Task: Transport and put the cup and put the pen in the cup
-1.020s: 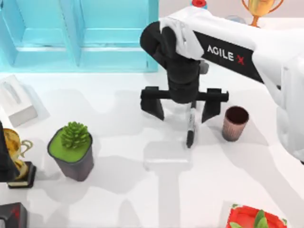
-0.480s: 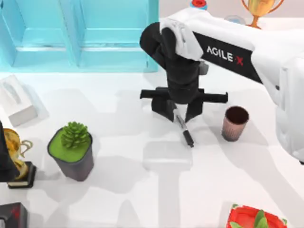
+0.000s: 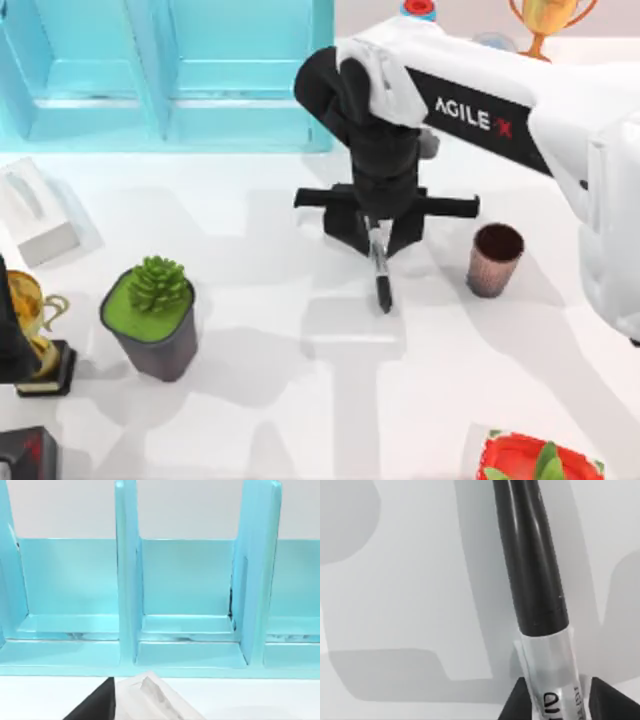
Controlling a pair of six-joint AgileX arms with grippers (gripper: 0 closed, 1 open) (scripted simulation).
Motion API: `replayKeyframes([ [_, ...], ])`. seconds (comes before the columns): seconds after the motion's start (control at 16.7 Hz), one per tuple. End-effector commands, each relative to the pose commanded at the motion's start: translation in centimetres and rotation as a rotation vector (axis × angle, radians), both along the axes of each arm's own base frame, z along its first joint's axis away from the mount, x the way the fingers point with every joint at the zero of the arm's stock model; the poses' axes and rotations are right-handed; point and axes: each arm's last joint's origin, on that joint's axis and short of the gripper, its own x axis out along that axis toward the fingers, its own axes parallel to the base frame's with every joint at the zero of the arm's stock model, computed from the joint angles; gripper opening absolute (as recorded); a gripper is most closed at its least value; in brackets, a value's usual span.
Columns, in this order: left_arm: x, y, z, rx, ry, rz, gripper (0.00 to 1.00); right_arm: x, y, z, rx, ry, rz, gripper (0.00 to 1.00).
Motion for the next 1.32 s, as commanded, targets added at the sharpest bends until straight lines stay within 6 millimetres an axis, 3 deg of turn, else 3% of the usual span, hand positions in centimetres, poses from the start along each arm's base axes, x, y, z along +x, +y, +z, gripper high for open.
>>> replayKeyframes([
  [0.24,0.0,0.0,0.0,0.000,0.000,0.000,1.00,-0.9,0.1,0.7,-0.007,0.011,-0.001,0.00],
  [1.32,0.0,0.0,0.0,0.000,0.000,0.000,1.00,-8.6,0.3,9.2,0.010,-0.011,0.001,0.00],
])
